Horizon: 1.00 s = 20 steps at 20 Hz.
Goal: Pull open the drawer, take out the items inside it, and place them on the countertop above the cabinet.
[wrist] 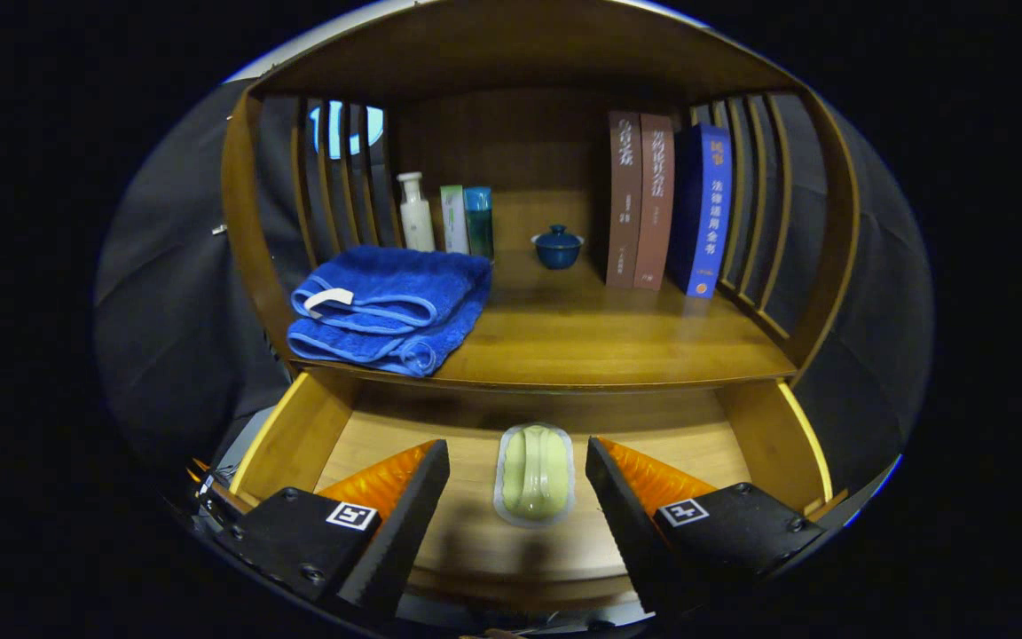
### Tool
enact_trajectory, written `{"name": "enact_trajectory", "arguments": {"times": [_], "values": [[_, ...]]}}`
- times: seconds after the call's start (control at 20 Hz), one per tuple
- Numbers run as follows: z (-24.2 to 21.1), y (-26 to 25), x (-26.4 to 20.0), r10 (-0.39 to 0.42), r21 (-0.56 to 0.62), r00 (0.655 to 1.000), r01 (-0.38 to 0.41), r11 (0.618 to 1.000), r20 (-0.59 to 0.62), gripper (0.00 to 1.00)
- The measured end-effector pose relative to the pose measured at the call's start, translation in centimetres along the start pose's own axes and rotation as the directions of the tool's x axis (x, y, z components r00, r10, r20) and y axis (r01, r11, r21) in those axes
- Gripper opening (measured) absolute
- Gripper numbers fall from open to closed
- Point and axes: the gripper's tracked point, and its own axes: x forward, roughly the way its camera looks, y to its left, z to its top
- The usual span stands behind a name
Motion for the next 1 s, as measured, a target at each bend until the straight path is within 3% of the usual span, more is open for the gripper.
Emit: {"name": "enact_trajectory", "arguments": {"times": [0.35,0.5,0.65,0.9,1.0], "values": [[-2.2,-0.9,6.0,-0.027,0.035,0.985,0.033,0.999,-0.172,0.99],[-5.0,-0.9,7.0,-0.009,0.036,0.951,0.021,0.999,-0.310,0.94],[-6.0,-2.0,7.3,-0.040,0.042,0.936,0.058,0.997,-0.349,0.90],[-7.0,-2.2,7.8,-0.029,0.034,0.923,0.046,0.998,-0.385,0.64],[-6.9,-2.0,7.8,-0.028,0.010,0.924,0.034,0.999,-0.382,0.64]]}}
